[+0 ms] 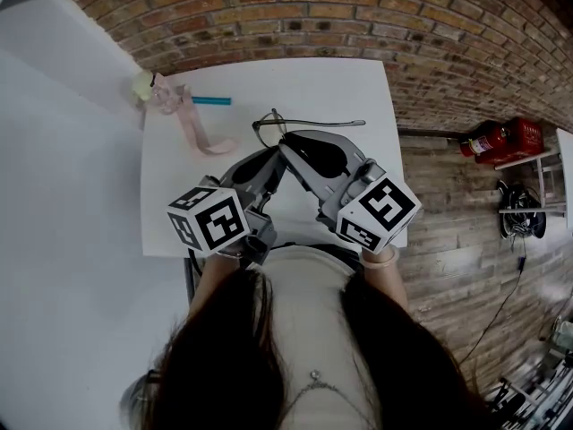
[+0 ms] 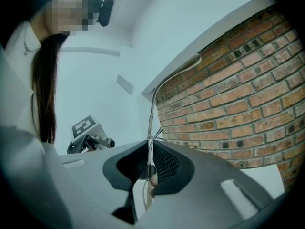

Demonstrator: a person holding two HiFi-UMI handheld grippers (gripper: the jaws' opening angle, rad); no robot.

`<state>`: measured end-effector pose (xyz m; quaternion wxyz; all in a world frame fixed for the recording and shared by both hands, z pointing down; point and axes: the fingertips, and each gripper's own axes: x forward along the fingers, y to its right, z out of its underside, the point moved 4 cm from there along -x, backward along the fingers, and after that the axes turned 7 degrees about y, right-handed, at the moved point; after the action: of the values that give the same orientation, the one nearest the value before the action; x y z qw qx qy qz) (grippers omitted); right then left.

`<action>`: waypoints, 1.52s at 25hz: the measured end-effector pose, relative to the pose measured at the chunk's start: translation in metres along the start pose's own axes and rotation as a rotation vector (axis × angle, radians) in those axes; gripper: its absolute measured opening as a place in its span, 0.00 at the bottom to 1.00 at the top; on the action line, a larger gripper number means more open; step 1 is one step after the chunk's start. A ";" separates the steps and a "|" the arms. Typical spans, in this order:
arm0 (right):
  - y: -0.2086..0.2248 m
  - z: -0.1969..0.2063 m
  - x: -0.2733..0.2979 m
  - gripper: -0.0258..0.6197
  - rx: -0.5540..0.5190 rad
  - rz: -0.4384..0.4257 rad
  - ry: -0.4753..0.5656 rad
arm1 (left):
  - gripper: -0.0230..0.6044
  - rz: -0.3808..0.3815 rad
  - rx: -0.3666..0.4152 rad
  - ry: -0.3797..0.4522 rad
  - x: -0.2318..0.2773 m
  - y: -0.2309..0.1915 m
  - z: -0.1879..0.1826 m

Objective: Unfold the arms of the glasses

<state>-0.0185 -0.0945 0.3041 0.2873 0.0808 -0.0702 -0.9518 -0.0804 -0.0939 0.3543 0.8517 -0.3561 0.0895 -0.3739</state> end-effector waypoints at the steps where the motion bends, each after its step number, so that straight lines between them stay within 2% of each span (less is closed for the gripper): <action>1: 0.000 -0.001 0.000 0.10 0.000 0.000 0.002 | 0.07 0.000 -0.007 0.002 0.000 0.000 0.000; 24: 0.005 -0.010 -0.005 0.09 0.013 0.019 0.061 | 0.07 0.002 -0.160 0.039 -0.001 -0.011 -0.005; 38: 0.007 -0.015 -0.008 0.09 0.026 0.028 0.094 | 0.07 0.007 -0.228 0.054 -0.002 -0.016 -0.007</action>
<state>-0.0052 -0.0976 0.2920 0.3023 0.1280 -0.0702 -0.9420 -0.0942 -0.1036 0.3594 0.8043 -0.4400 0.1557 -0.3678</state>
